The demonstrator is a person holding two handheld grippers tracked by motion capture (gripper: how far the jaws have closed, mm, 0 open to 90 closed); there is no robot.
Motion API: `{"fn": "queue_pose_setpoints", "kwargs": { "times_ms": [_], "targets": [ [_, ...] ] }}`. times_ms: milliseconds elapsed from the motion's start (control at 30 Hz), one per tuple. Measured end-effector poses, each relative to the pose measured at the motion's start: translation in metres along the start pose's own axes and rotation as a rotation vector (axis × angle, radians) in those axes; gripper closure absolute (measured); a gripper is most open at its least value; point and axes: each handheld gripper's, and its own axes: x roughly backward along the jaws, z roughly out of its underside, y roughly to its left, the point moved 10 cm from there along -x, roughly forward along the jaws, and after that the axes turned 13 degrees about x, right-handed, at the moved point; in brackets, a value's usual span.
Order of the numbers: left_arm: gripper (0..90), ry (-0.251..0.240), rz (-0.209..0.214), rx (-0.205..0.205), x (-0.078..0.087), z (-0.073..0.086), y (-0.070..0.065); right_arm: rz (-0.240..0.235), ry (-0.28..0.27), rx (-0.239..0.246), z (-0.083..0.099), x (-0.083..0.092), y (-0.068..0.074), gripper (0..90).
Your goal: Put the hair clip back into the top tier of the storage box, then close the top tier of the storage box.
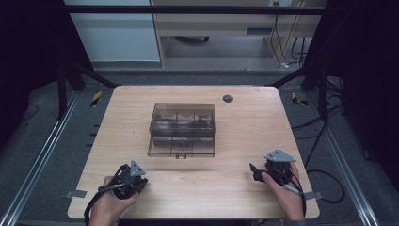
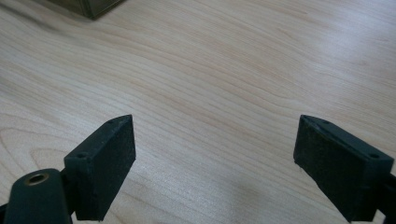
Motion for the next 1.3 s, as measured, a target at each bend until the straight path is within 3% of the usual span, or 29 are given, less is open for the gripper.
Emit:
{"fn": "queue_pose_setpoints", "kwargs": {
  "times_ms": [167, 400, 500, 600, 733, 833, 967, 1300],
  "targets": [
    [78.3, -0.031, 0.005, -0.002, 0.007, -0.003, -0.001, 0.004, -0.014, -0.009, -0.001, 0.0, -0.002, 12.6],
    [78.2, -0.066, 0.03, -0.072, 0.016, -0.019, -0.005, 0.002, -0.019, -0.009, -0.002, 0.0, -0.001, 12.7],
    [78.2, -0.093, 0.064, -0.095, 0.024, -0.03, -0.007, 0.001, -0.016, -0.008, -0.002, -0.001, -0.001, 12.7],
    [78.3, -0.11, 0.055, -0.125, 0.036, -0.041, -0.006, -0.011, -0.031, -0.027, -0.004, -0.002, 0.0, 12.7],
    [78.3, -0.144, 0.082, -0.155, 0.054, -0.058, -0.01, -0.011, -0.028, -0.026, -0.004, -0.003, 0.001, 12.7],
    [78.2, -0.164, 0.057, -0.195, 0.068, -0.069, -0.011, -0.011, -0.032, -0.022, -0.005, -0.003, 0.002, 12.6],
    [78.3, -0.192, 0.061, -0.224, 0.085, -0.085, -0.017, -0.014, -0.025, -0.025, -0.004, -0.005, 0.003, 12.6],
    [78.3, -0.201, 0.072, -0.25, 0.098, -0.124, -0.023, -0.004, -0.021, -0.029, -0.002, -0.004, 0.0, 12.6]
  ]
}}
